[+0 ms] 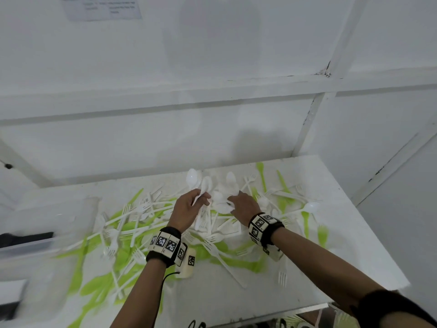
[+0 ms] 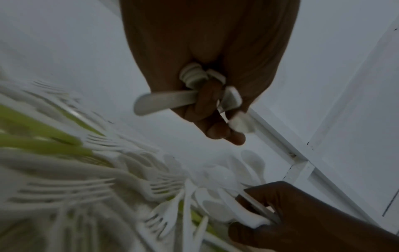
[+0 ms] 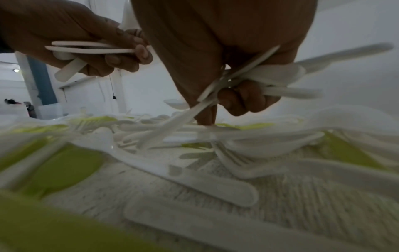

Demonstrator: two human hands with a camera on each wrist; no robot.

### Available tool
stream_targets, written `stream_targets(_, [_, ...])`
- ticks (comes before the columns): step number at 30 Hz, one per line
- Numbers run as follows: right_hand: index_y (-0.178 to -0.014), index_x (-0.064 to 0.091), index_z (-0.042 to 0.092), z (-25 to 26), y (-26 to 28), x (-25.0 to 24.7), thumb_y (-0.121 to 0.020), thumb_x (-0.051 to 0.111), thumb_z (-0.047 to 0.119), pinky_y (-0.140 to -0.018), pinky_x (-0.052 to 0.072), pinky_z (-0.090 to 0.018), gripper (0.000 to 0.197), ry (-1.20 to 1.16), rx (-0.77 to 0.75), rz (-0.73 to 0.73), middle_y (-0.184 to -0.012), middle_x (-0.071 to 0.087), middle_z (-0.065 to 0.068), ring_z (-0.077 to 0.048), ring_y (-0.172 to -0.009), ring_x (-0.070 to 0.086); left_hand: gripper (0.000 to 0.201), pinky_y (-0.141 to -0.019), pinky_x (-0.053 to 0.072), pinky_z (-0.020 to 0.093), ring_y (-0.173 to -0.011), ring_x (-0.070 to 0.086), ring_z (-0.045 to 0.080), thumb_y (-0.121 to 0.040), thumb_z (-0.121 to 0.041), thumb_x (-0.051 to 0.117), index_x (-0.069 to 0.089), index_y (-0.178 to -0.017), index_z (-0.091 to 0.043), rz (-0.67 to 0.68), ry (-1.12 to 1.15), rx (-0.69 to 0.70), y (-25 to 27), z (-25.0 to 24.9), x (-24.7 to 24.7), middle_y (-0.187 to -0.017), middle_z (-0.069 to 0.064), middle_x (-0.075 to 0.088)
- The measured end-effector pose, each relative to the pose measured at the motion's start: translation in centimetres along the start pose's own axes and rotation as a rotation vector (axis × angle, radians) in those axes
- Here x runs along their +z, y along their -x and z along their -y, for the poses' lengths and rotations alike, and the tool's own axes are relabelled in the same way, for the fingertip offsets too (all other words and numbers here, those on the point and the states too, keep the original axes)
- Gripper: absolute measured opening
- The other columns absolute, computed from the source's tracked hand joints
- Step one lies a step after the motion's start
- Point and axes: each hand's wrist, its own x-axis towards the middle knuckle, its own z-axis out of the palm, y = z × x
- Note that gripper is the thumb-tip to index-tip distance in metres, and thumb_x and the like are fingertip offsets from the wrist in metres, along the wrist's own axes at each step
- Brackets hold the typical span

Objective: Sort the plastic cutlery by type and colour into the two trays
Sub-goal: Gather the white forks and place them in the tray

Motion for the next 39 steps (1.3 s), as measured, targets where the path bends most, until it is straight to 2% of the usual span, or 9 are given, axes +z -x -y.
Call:
stream_targets(6, [-0.126, 0.059, 0.014, -0.1, 1.1, -0.1, -0.093, 0.065, 0.019, -0.085, 0.047, -0.036, 0.034, 0.142, -0.113, -0.029, -0.116, 0.064, -0.015, -0.035, -0.107, 0.062, 0.025, -0.073, 0.054, 0.029, -0.063, 0.069, 0.028, -0.106, -0.008, 0.05, 0.073, -0.097, -0.009, 0.045, 0.128, -0.048, 0.9, 1.1, -0.8, -0.093, 0.008, 0.075])
stream_targets(14, [-0.123, 0.055, 0.012, -1.6, 4.4, -1.9, -0.097, 0.057, 0.018, -0.064, 0.042, -0.038, 0.027, 0.245, -0.194, -0.125, -0.092, 0.065, -0.016, -0.037, -0.084, 0.065, 0.03, -0.053, 0.038, 0.022, -0.048, 0.046, 0.009, -0.105, -0.013, 0.049, 0.075, -0.096, -0.022, 0.018, 0.019, -0.075, -0.4, 1.2, 1.5, -0.088, -0.007, 0.067])
stream_targets(17, [-0.122, 0.062, 0.01, -2.6, 5.3, -2.6, -0.088, 0.06, 0.015, -0.066, 0.048, -0.041, 0.034, 0.052, -0.168, -0.22, -0.087, 0.067, -0.021, -0.04, -0.079, 0.065, 0.018, -0.057, 0.043, 0.024, -0.052, 0.054, -0.004, -0.101, -0.02, 0.06, 0.075, -0.092, -0.025, 0.055, -0.06, -0.058, -1.0, 0.8, 3.1, -0.097, -0.007, 0.076])
stream_targets(22, [-0.078, 0.06, 0.004, -3.5, 6.8, -2.4, -0.08, 0.062, 0.02, -0.057, 0.042, -0.036, 0.016, -0.414, 0.027, -0.384, -0.066, 0.063, -0.012, -0.03, -0.062, 0.057, 0.022, -0.047, 0.04, 0.029, -0.045, 0.047, 0.018, -0.094, -0.037, 0.07, 0.077, -0.091, -0.016, 0.212, -0.01, -0.073, -1.0, -0.7, 6.5, -0.098, 0.006, 0.077])
stream_targets(27, [-0.086, 0.074, 0.004, -3.8, 7.9, -2.0, -0.089, 0.076, 0.03, -0.058, 0.048, -0.02, 0.026, -0.815, 0.264, -0.419, -0.078, 0.072, -0.01, -0.018, -0.069, 0.067, 0.016, -0.044, 0.044, 0.03, -0.038, 0.047, 0.017, -0.097, -0.027, 0.065, 0.079, -0.095, -0.019, 0.306, -0.007, -0.009, -0.9, -1.6, 9.4, -0.095, -0.002, 0.078])
stream_targets(31, [-0.078, 0.078, 0.016, -4.6, 8.5, -2.8, -0.087, 0.073, 0.053, -0.063, 0.055, -0.03, 0.039, -0.956, 0.393, -0.426, -0.074, 0.076, -0.002, -0.017, -0.064, 0.071, 0.02, -0.047, 0.046, 0.021, -0.051, 0.062, 0.019, -0.097, -0.028, 0.067, 0.075, -0.078, -0.026, 0.136, -0.115, -0.044, -1.4, -1.5, 9.5, -0.088, -0.008, 0.078])
stream_targets(34, [-0.078, 0.078, 0.02, -4.7, 9.4, -2.9, -0.087, 0.069, 0.061, -0.064, 0.054, -0.031, 0.042, -0.981, 0.419, -0.363, -0.075, 0.077, -0.001, -0.021, -0.066, 0.073, 0.03, -0.046, 0.043, 0.024, -0.047, 0.056, 0.02, -0.098, -0.038, 0.063, 0.078, -0.084, -0.016, 0.213, -0.11, -0.095, -1.3, -1.6, 9.7, -0.081, -0.008, 0.078])
stream_targets(37, [-0.081, 0.078, 0.017, -3.7, 10.3, -2.0, -0.09, 0.072, 0.045, -0.062, 0.055, -0.029, 0.03, -0.97, 0.338, -0.312, -0.077, 0.077, 0.002, -0.019, -0.064, 0.073, 0.034, -0.044, 0.034, 0.024, -0.045, 0.045, 0.019, -0.101, -0.032, 0.06, 0.076, -0.091, -0.003, 0.367, 0.085, -0.206, -0.6, -2.2, 10.5, -0.083, -0.001, 0.078])
stream_targets(39, [-0.082, 0.079, 0.014, -3.0, 10.7, -1.1, -0.091, 0.073, 0.029, -0.057, 0.051, -0.021, 0.018, -0.945, 0.288, -0.307, -0.073, 0.075, 0.004, -0.009, -0.062, 0.07, 0.034, -0.046, 0.027, 0.025, -0.041, 0.039, 0.014, -0.102, -0.023, 0.059, 0.07, -0.076, -0.003, 0.389, 0.196, -0.237, -0.1, -2.2, 10.8, -0.061, 0.003, 0.066])
